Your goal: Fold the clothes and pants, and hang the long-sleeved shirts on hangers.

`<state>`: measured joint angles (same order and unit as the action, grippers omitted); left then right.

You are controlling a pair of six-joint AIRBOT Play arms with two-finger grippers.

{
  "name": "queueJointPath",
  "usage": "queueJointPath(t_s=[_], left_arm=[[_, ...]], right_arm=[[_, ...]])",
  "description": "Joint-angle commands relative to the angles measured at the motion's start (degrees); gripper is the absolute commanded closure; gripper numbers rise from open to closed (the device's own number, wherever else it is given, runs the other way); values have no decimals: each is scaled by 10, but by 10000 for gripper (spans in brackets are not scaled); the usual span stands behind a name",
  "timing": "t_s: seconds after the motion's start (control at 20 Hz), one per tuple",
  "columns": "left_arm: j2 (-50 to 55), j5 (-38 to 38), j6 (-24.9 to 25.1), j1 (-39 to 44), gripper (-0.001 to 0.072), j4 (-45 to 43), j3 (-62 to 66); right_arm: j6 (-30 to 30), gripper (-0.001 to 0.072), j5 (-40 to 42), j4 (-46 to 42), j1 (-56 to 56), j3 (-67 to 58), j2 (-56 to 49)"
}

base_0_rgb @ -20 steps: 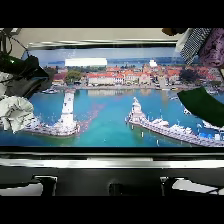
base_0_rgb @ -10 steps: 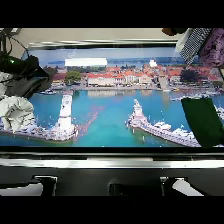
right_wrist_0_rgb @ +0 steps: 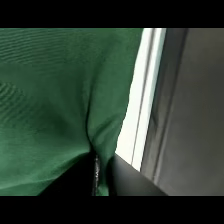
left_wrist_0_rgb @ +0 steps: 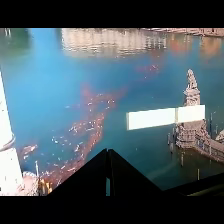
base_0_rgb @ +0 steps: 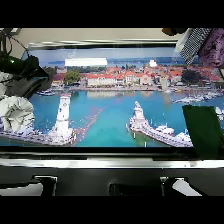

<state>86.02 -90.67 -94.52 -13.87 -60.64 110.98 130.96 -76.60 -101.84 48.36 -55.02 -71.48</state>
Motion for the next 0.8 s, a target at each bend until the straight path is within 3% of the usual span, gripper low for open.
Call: queueJointPath(t_s=[0.0, 0.05, 0.15, 0.2, 0.25, 0.35, 0.45, 0.6, 0.7, 0.75], left_arm=[[0, 0, 0, 0, 688, 0, 0], [0, 0, 0, 0, 688, 0, 0], [0, 0, 1, 0, 688, 0, 0], [0, 0, 3, 0, 687, 0, 0], [0, 0, 3, 0, 687, 0, 0], [0, 0, 10, 0, 687, 0, 0], [0, -2, 18, 0, 688, 0, 0], [-3, -4, 90, 7, 689, -14, -16], [-17, -3, 123, 19, 689, -41, -50], [-30, 2, 122, 23, 690, -54, -73]], right_arm=[[4, 683, -18, -12, 0, 9, 0], [4, 609, -25, -15, 0, 12, 0], [4, 172, -52, -36, 0, 15, 1], [3, 56, -58, -47, 0, 14, 6], [2, 51, -53, -51, 0, 12, 17], [-13, 95, -7, -27, 0, -13, 48], [-97, 480, 79, 74, 0, -52, 76], [-286, 657, 147, 329, -42, -93, 85], [-377, 682, 141, 412, -134, -94, 85], [-388, 682, 138, 410, -192, -94, 85]])
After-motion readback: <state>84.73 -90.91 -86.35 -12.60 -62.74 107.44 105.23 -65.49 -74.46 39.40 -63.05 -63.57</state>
